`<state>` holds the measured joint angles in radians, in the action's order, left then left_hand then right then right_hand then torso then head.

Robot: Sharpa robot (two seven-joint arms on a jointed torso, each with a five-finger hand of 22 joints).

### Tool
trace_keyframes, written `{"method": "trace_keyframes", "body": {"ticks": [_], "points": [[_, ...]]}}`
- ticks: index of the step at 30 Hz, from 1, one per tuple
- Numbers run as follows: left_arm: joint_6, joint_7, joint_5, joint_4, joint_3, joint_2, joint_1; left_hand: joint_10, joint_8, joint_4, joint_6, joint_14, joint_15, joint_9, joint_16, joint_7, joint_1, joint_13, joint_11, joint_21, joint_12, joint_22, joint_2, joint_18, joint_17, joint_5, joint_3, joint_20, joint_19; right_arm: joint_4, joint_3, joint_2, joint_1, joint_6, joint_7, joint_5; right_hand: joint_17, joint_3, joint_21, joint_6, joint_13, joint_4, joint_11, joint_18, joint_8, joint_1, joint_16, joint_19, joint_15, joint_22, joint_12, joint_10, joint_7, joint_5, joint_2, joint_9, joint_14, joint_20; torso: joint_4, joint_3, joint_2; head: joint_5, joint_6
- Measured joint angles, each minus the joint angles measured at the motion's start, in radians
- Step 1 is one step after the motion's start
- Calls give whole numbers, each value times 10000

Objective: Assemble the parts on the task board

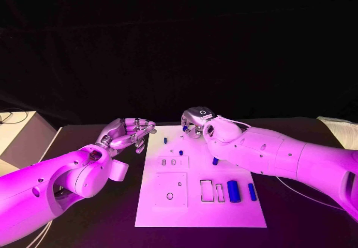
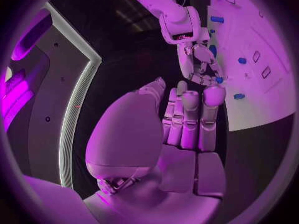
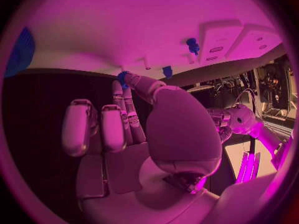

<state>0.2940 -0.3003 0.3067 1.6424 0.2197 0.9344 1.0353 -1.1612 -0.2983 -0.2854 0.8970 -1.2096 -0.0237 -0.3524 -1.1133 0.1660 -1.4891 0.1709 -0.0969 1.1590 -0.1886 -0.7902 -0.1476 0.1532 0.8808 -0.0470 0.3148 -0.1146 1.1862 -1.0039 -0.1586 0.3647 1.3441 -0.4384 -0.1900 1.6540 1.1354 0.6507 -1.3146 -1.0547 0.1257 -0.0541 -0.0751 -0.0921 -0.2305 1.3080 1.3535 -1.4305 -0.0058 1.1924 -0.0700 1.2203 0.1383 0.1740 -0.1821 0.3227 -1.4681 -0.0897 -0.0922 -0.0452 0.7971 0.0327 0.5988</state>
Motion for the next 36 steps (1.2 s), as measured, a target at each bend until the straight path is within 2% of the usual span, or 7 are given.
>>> {"method": "trace_keyframes", "body": {"ticks": [14, 17, 18, 24, 29, 32, 36], "points": [[0, 5, -3, -12, 0, -22, 0, 70, 0, 0, 0, 38, -37, -7, 40, 0, 78, -1, 3, 0, 0, 0, -3, 0, -45, 0, 0, -37, -36, 180, 2, -117, 1, -20, -1, -4, -59, -1, 0, 30, 0, -1, 0, -1, 1, -41, 0, 0, 0, -57, 1, 0, 28, -5, -42, 13, 0, 0, -5, 1, 29, -5, 12], [0, 6, -4, -22, 0, -35, 1, 70, 0, 0, 0, 38, -37, -7, 40, 0, 78, -1, 4, 0, 0, 0, -3, 0, -45, 0, 0, -36, -36, 217, -2, -134, -4, -13, 4, -10, -119, -1, 78, 134, 1, -1, -4, -1, 46, -130, 0, 0, 0, -111, 8, -5, 59, -5, -131, 36, 0, 0, -11, 1, 31, -4, 35], [0, 7, -4, -28, 0, -38, 1, 70, 0, 0, 0, 38, -37, -7, 40, 0, 78, -1, 4, 0, 0, 0, -3, 0, -45, 0, 0, -36, -36, 230, -3, -138, -6, -7, 6, -13, -136, -1, 82, 151, 1, -1, -15, -1, 65, -144, 0, 0, 0, -116, 32, -48, 44, -4, -145, 45, 0, 0, -13, 1, 31, -4, 44], [0, 9, -4, -35, 0, -42, 0, 70, 0, 0, 0, 38, -37, -6, 40, 0, 78, 7, 4, 0, 0, 0, -3, 1, -45, 0, 0, -36, -36, 288, -4, -155, -6, 30, 13, -29, -459, 5, 350, 473, -154, 61, -183, -2, 240, -369, -158, 110, 37, -409, 41, -541, 192, -56, -368, 58, 37, -110, -6, 8, 31, -28, 66], [0, 10, -5, -35, 0, -42, 1, 70, 0, 0, 0, 38, -37, -8, 40, 0, 78, 7, 4, 0, 0, 0, -3, 0, -44, 0, 0, -36, -36, 323, -5, -164, -6, 89, 23, -51, -575, 5, 432, 500, -182, 61, -204, -2, 297, -367, -178, 201, 38, -531, 41, -622, 179, -55, -366, 58, 37, -125, 1, 8, 29, -36, 83], [0, 11, -5, -35, 0, -40, 1, 70, 0, 0, 0, 38, -37, -15, 40, 0, 78, 7, 4, 0, 0, 0, -3, 1, -44, 0, 0, -36, -36, 333, -5, -164, -6, 115, 27, -63, -607, -23, 448, 546, -208, 90, -235, -3, 297, -407, -227, 201, 62, -565, 41, -681, 225, -55, -406, 58, 12, -125, 3, 10, 25, -38, 86], [0, 11, -5, -34, 0, -33, 1, 70, 0, 0, 0, 38, -37, -15, 40, 0, 78, 6, 4, 0, 0, 0, -3, 0, -44, 0, 0, -35, -36, 337, -5, -157, -6, 110, 35, -76, -981, -68, 842, 899, -326, 135, -318, -2, 544, -472, -449, 414, 170, -1004, 41, -1124, 323, -95, -471, 17, 14, -229, 6, 9, 24, -38, 87]]}}
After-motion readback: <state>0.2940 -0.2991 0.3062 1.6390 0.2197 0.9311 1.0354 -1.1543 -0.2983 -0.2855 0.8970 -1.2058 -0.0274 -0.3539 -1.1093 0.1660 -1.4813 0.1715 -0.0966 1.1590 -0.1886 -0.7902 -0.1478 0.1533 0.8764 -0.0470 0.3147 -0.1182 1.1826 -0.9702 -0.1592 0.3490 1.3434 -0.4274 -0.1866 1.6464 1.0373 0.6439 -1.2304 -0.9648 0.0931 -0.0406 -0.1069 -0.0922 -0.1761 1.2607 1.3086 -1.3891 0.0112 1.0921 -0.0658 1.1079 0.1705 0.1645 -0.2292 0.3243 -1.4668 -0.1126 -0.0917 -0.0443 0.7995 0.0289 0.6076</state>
